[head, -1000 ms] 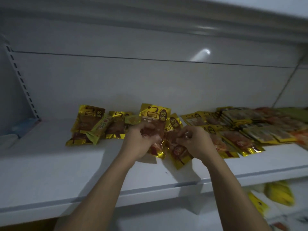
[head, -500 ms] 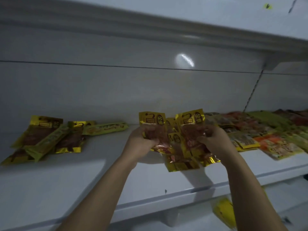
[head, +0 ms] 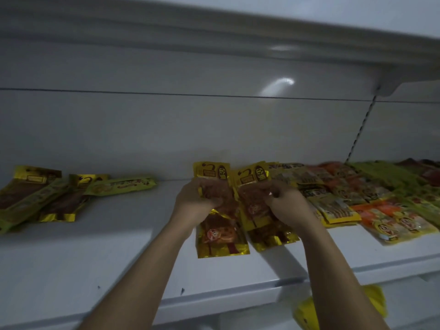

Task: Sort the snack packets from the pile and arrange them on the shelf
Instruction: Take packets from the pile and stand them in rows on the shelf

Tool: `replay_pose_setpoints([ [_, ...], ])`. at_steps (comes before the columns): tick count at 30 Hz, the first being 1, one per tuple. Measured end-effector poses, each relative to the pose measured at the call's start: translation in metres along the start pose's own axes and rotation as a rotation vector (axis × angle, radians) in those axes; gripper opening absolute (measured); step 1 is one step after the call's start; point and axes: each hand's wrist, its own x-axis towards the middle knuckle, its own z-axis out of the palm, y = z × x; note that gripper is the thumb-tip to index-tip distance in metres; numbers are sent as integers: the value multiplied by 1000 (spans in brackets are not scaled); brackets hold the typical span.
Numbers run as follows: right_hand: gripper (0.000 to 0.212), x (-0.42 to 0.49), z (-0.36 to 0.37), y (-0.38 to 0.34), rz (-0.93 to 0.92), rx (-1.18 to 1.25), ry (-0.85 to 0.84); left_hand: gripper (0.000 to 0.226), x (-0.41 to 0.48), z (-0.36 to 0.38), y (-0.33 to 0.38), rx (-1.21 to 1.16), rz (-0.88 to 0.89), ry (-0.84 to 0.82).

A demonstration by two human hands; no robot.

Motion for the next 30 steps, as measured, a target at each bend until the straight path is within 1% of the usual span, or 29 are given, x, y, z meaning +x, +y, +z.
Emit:
replay_pose_setpoints([
  [3, 25, 26, 7, -8, -34, 18, -69, 37, 20, 1, 1, 37, -19, 37],
  [5, 24, 45, 10, -11, -12, -74, -76, 34, 32, 4, -1, 100, -19, 53],
  [7, 32, 62, 15, -9, -27, -159, -91, 33, 45, 8, -7, 181, -11, 50],
  [9, 37, 73, 21, -7, -36, -242, -110, 37, 53, 13, -14, 293, -39, 17],
  [10, 39, 76, 26, -5, -42, -322, -115, 43, 56, 15, -18, 377, -66, -11],
  [12, 43, 77, 35, 0, -44, -569, -106, 52, 59, 16, -27, 595, -108, -43],
  [14, 45, 72, 42, 1, -56, -774, -76, 47, 56, 15, -28, 720, -60, 1],
  [15, 44, 70, 44, 1, -86, -811, -60, 43, 54, 15, -27, 742, 0, 29],
  [17, 37, 66, 44, -1, -160, -784, -53, 36, 47, 15, -23, 782, 134, 36],
  [19, 37, 67, 44, 1, -201, -735, -116, 33, 42, 17, -21, 860, 205, -26],
  [21, 42, 70, 50, 7, -188, -668, -189, 35, 40, 17, -22, 898, 197, -104],
  [22, 43, 72, 53, 11, -184, -637, -199, 37, 41, 17, -24, 900, 194, -132],
  [27, 47, 73, 58, 19, -191, -612, -180, 49, 43, 11, -29, 920, 202, -189],
  [30, 48, 72, 55, 20, -217, -567, -151, 47, 40, 10, -28, 917, 223, -175],
])
